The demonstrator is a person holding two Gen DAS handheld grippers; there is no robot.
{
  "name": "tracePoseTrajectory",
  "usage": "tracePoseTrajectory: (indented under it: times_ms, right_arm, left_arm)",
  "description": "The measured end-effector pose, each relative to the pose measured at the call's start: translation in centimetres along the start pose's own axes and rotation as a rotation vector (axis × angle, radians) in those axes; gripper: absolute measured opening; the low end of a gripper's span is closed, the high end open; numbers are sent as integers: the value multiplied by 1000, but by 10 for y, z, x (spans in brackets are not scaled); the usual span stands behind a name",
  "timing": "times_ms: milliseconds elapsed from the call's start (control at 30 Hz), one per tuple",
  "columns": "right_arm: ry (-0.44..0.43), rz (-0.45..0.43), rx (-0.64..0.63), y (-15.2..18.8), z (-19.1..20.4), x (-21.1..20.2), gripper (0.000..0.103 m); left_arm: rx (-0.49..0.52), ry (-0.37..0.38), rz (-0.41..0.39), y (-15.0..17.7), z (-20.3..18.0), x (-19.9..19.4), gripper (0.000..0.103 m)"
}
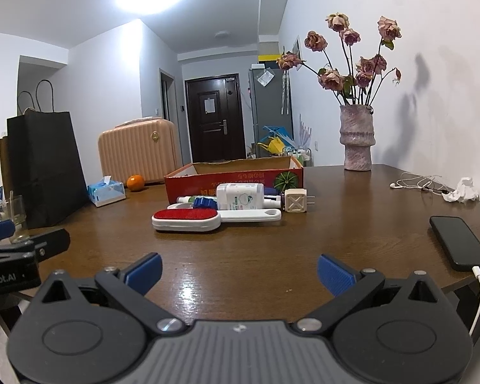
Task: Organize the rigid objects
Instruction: 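Reach the left tool to the red lint brush and close on it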
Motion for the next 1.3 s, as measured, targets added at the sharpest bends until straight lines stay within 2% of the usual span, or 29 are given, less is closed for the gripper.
tracePoseTrajectory:
  times_ms: [100, 300, 400, 467, 567, 667, 767, 867, 900, 967, 1033, 1067, 1133, 1233, 1300]
  right_arm:
    - [17, 13, 14, 1, -6, 8, 103]
    - [70, 23, 55, -10, -26, 30, 103]
    - [81, 20, 36, -20, -31, 50, 103]
    - [87, -13, 30, -30, -34, 61, 103]
    - [83, -31, 10, -47, -39, 81, 103]
    - [-14, 95, 9, -66, -46, 114, 103]
    - [33, 142, 66, -83, -62, 147, 102]
    - [37, 182, 84, -97, -73, 179, 90]
    - [22, 205, 96, -99, -77, 189, 81]
    - [-15, 251, 122, -105, -82, 209, 68]
    - [-38, 293, 141, -107, -86, 226, 52]
    - [-52, 306, 144, -108, -87, 233, 48]
    - [-56, 327, 138, -108, -85, 245, 32]
    - [-74, 345, 120, -107, -83, 254, 25]
    - [-76, 358, 110, -105, -83, 258, 23]
  left_arm:
    - [12, 32, 20, -2, 0, 10, 103]
    - [1, 3, 22, -15, 3, 41, 103]
    - [-44, -10, 2, -22, 14, 62, 103]
    - [-82, 0, -17, -27, 22, 75, 103]
    - [-15, 35, 75, -42, 26, 107, 103]
    - [-11, 147, 189, -55, 32, 146, 103]
    - [-40, 209, 259, -67, 35, 184, 103]
    - [-64, 238, 300, -77, 38, 220, 103]
    - [-84, 252, 312, -80, 39, 232, 103]
    - [-133, 270, 362, -82, 40, 255, 96]
    - [-175, 304, 419, -82, 42, 276, 80]
    - [-187, 325, 441, -82, 43, 282, 78]
    - [-220, 371, 486, -78, 44, 292, 74]
    - [-246, 399, 528, -72, 42, 300, 68]
    - [-278, 412, 531, -67, 43, 302, 68]
Point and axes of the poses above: each gripper's, at about its wrist camera, not at the fingertips, and x roughly the way its jaws point, z to its left, y to its underside, the point moved 4 cm from there along x, roughly the way its jaws point, and after that the axes turned 10 degrees about z, right-handed, at the moved point
